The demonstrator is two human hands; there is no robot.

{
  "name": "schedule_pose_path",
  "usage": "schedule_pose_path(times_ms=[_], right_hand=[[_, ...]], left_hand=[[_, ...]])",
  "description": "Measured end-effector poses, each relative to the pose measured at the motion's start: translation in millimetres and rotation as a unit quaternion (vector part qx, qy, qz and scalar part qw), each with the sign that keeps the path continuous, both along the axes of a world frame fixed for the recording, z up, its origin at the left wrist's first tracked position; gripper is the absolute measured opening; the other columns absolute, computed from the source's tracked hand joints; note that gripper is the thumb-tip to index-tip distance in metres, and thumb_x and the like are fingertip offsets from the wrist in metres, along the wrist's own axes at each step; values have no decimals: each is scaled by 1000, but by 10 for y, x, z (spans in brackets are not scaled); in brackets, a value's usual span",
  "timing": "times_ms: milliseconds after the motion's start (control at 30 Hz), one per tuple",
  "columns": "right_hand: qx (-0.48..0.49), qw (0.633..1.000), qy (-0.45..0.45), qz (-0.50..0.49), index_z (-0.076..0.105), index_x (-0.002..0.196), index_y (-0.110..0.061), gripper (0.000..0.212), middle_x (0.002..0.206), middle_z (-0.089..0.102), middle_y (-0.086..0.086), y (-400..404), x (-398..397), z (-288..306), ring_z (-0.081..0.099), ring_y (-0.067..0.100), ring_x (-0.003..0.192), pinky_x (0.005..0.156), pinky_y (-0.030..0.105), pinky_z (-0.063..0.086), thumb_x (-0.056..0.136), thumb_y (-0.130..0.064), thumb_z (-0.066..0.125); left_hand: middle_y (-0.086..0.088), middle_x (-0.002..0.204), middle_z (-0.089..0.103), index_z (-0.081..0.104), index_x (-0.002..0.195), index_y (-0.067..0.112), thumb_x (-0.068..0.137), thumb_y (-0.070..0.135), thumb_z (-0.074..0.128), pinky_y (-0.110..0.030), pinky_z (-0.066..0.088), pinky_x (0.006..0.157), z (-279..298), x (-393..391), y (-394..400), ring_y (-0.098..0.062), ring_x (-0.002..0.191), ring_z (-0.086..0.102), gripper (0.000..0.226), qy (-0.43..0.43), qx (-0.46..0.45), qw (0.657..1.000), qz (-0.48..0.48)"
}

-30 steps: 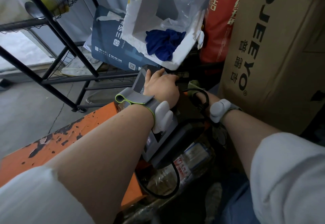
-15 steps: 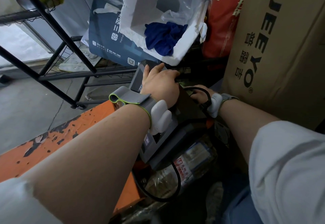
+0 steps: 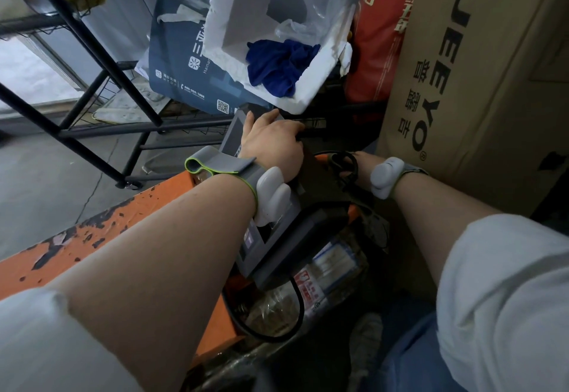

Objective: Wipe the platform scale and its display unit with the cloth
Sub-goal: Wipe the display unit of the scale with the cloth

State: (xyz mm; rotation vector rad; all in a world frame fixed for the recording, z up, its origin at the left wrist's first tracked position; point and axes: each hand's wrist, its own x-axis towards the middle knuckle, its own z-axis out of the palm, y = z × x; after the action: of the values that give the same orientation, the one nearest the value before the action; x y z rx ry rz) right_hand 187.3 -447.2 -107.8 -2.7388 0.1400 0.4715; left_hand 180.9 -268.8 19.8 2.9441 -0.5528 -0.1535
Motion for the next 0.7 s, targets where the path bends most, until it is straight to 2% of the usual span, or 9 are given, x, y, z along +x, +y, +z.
schedule_pose_path(times_ms=[200, 300, 433, 533, 700], right_hand=[[19, 999, 36, -19, 53, 127, -8, 35, 129, 54, 17, -1, -13, 4, 50, 34, 120, 102, 41, 39, 95, -21, 48], [12, 996, 86, -30, 57, 109, -10, 23, 136, 50, 17, 38, -48, 97, 47, 32, 125, 106, 38, 35, 99, -23, 41], [-18, 997, 74, -24, 48, 129, -11, 39, 133, 52, 11, 89, -166, 195, 51, 29, 121, 97, 33, 38, 97, -32, 43], [-27, 997, 59, -40, 47, 131, -11, 40, 137, 50, 8, 120, -271, 211, 47, 26, 125, 97, 29, 36, 98, -32, 42], [-9, 997, 68, -42, 56, 121, 1, 38, 124, 58, 20, 170, -427, 302, 54, 35, 116, 88, 34, 42, 92, -24, 54]], left_hand=[[7, 146, 43, 48, 135, 30, 96, 19, 38, -37, -5, 118, -29, 20, -2, -13, 145, 12, 42, -6, 7, 1000, 3], [7, 145, 45, 48, 135, 30, 96, 19, 37, -37, -5, 118, -45, 26, -2, -13, 145, 13, 42, -13, 7, 1000, 2], [8, 145, 44, 48, 135, 30, 96, 19, 36, -36, -7, 118, -48, 31, 0, -12, 145, 12, 42, -10, 10, 1000, 2], [7, 145, 45, 49, 134, 31, 96, 19, 36, -37, -7, 118, -75, 37, -3, -13, 145, 12, 42, -11, 9, 1000, 4], [8, 144, 45, 49, 133, 32, 97, 22, 34, -35, -7, 117, -82, 49, -9, -11, 145, 12, 41, -14, 5, 1000, 10]])
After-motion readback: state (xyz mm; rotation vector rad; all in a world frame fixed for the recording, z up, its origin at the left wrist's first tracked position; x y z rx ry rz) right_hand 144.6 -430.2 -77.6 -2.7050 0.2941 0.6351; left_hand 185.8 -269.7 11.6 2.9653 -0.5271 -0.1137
